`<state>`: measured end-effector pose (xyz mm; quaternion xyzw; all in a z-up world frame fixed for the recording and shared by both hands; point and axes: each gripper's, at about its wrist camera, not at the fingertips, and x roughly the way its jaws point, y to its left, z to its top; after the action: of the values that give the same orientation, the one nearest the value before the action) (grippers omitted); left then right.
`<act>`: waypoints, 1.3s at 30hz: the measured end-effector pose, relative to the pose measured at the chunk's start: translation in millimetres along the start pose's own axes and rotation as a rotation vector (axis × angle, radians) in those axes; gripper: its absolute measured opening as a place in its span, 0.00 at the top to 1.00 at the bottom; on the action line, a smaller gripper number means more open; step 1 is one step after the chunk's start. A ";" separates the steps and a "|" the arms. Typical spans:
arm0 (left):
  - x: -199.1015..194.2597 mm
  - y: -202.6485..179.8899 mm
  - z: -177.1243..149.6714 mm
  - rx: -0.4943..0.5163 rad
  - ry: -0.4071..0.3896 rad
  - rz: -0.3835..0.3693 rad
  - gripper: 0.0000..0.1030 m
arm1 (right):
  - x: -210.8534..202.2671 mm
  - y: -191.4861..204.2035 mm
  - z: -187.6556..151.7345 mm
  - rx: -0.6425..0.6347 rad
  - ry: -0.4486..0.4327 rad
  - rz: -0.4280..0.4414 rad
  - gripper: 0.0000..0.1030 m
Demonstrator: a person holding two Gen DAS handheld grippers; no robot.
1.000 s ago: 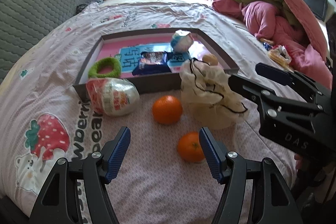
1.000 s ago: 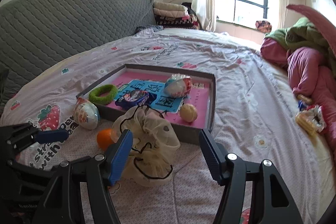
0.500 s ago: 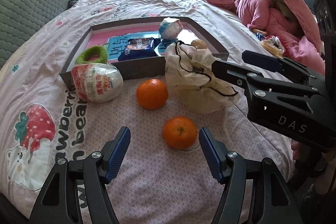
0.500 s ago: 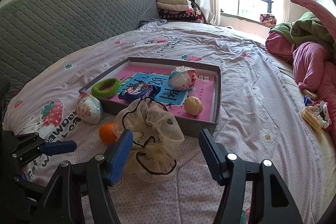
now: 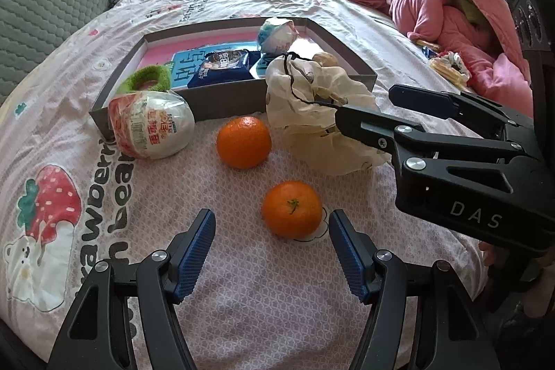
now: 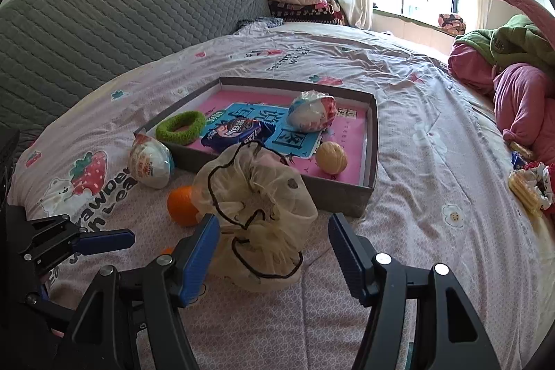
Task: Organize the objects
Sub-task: 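Move the left tool to an orange while the right tool approaches the cream mesh bag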
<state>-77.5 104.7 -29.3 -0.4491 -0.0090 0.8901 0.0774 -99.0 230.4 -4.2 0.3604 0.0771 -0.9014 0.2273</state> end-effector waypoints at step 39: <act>20.9 2.1 1.1 -0.015 0.009 0.003 0.33 | 38.6 -4.8 -11.3 0.048 0.120 0.036 0.37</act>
<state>-90.8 105.7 -45.5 -0.4539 -0.0145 0.8880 0.0729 -118.9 224.4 -39.0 0.4204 0.0626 -0.8756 0.2296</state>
